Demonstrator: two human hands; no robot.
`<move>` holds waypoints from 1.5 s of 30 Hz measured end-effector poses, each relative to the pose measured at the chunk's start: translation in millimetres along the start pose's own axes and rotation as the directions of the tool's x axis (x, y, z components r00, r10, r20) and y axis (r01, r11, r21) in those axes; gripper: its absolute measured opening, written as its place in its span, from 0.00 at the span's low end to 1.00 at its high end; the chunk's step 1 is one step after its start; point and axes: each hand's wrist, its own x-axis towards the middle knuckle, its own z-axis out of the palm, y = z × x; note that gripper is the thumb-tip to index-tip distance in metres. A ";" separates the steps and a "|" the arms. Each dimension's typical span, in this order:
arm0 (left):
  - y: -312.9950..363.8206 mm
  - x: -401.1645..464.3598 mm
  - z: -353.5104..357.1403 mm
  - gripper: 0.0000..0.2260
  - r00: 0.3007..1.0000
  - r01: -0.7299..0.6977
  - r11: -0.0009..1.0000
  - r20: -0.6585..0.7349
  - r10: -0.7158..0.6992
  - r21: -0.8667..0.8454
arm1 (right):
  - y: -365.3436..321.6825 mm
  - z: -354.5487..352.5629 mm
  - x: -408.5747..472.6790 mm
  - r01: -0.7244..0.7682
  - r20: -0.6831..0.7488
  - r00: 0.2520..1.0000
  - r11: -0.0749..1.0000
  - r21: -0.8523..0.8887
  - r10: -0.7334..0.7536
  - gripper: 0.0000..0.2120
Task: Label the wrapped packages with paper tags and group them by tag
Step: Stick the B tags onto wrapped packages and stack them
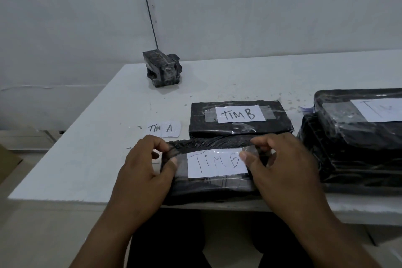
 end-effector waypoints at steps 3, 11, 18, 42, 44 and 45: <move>4.9 -4.4 -3.8 0.11 0.996 -0.065 0.996 -0.061 0.068 0.062 | 0.6 1.2 -2.9 0.031 -0.046 0.998 0.999 -0.013 -0.032 0.14; 24.1 -27.2 8.4 0.25 0.865 -0.420 0.868 0.407 0.293 0.266 | -6.6 9.5 -22.8 0.279 0.122 0.960 0.913 -0.296 -0.253 0.19; 24.5 -25.2 -1.4 0.35 0.900 -0.309 0.854 0.419 0.120 0.418 | -4.8 4.5 -28.2 0.202 0.186 0.973 0.903 -0.380 -0.139 0.34; 38.7 -34.1 13.0 0.36 0.927 -0.263 0.844 0.366 0.086 0.467 | -6.8 1.0 -33.4 0.112 0.228 0.973 0.919 -0.377 -0.025 0.36; 37.1 -34.8 12.2 0.36 0.932 -0.248 0.843 0.354 0.075 0.477 | -7.5 -1.2 -33.4 0.099 0.225 0.974 0.926 -0.364 -0.015 0.40; 36.8 -35.2 11.8 0.37 0.934 -0.242 0.840 0.351 0.066 0.486 | -8.1 -2.1 -33.6 0.089 0.218 0.976 0.933 -0.349 -0.012 0.41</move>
